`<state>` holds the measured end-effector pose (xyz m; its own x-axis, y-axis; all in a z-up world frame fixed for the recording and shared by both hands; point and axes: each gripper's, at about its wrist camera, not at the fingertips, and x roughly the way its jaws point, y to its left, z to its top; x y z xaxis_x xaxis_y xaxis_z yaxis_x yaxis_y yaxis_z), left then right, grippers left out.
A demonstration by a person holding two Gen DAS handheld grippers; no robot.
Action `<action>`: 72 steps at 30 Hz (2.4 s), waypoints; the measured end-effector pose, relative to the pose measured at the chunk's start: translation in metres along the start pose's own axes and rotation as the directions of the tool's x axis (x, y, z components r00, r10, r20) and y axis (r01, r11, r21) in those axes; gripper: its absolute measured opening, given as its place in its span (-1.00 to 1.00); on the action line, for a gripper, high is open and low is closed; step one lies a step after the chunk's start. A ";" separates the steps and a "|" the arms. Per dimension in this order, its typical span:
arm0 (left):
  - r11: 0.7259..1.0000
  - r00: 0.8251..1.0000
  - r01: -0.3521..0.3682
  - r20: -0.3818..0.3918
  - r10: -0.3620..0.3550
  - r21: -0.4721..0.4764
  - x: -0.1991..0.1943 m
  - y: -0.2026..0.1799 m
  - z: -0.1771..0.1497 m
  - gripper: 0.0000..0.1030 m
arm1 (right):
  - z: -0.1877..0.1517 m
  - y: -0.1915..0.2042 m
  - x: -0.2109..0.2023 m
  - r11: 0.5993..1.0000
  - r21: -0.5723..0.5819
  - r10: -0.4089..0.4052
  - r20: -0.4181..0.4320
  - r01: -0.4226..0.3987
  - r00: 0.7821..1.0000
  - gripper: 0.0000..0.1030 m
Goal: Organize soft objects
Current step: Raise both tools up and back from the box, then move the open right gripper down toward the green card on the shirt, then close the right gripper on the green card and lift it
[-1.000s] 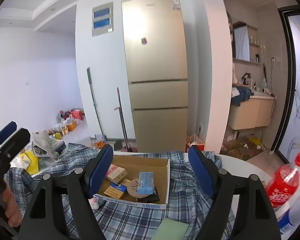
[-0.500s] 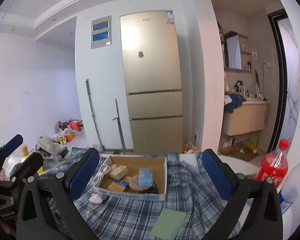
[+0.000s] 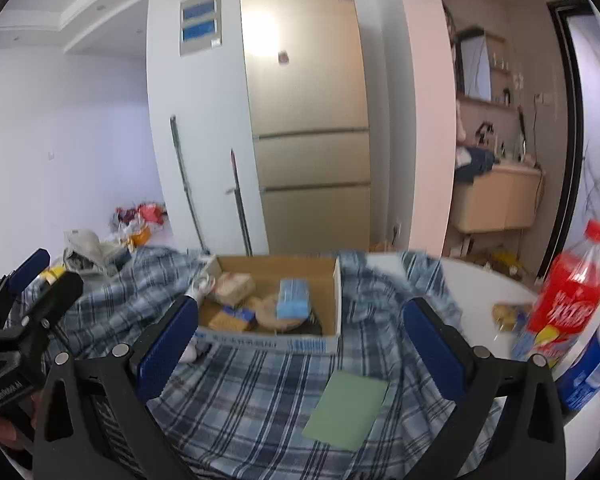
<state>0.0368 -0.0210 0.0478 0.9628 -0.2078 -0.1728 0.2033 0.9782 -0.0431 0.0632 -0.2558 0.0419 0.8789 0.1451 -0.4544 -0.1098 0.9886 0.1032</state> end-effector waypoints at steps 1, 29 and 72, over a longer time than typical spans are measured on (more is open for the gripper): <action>1.000 1.000 -0.004 -0.010 0.004 -0.007 0.003 0.002 -0.006 1.00 | -0.004 0.000 0.005 1.000 0.008 0.001 -0.022 -0.001 1.000 0.99; 0.999 0.982 -0.048 -0.181 0.047 0.003 0.036 0.001 -0.049 1.00 | -0.076 -0.058 0.121 0.967 0.186 -0.034 -0.589 0.176 0.807 0.21; 0.998 0.977 -0.040 -0.210 0.028 -0.056 0.038 0.011 -0.048 1.00 | -0.072 0.026 0.121 0.979 -0.197 -0.090 -0.634 -0.048 0.768 0.42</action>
<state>0.0672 -0.0188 -0.0069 0.9092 -0.1771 -0.3769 0.1541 0.9839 -0.0908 0.1332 -0.2091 -0.0744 0.3904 0.0484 -0.9194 -0.2406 0.9693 -0.0512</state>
